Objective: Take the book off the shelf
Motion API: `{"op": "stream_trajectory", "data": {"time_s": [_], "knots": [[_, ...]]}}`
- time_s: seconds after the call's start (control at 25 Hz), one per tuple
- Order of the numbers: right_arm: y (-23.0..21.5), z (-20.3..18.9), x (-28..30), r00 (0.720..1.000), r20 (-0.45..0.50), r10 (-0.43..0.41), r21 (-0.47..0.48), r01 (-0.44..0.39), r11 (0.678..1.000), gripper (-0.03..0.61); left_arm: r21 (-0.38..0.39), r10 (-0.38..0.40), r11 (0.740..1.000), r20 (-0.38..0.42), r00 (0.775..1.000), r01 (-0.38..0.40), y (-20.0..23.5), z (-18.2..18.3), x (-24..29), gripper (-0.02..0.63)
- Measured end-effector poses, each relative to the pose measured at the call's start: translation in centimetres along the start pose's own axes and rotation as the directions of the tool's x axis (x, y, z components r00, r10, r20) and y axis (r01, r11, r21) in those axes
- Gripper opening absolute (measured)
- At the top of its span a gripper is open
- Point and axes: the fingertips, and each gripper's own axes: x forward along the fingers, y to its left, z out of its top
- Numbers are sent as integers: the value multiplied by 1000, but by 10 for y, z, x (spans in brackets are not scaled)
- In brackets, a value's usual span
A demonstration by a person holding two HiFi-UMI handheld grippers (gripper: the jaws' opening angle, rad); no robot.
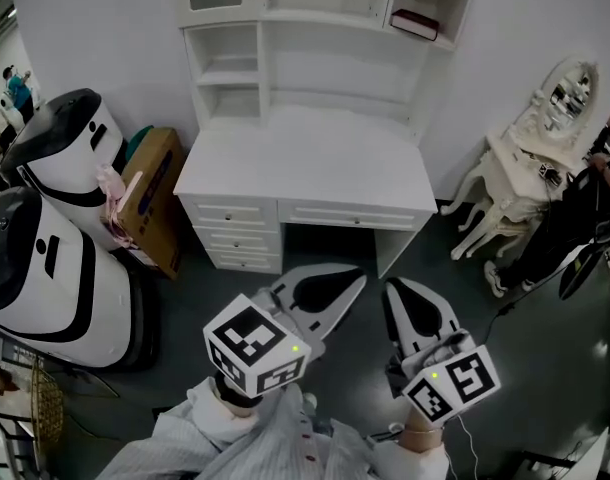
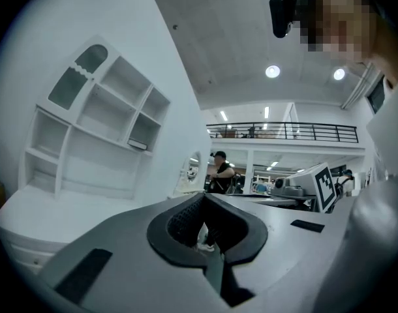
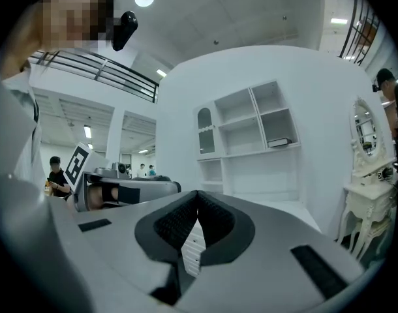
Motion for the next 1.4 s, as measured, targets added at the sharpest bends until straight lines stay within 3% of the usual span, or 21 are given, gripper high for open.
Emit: {"op": "stream_trajectory", "data": {"time_s": [0.32,0.64,0.96,1.4], "knots": [[-20,-4,-21,1000,0,-4,7,4,1000,14,1,15,1000,-8,1000,-15,-14,-10,17,9],[-54,-15,-7,1000,-9,0,37,0,999,14,3,21,1000,-33,999,-21,5,-17,47,9],[-108,-9,46,999,-19,-27,13,27,1000,14,0,9,1000,-20,1000,-9,64,-5,92,9],[-183,15,155,999,-22,-39,-25,39,999,14,31,-6,999,-7,1000,6,178,32,160,9]]}}
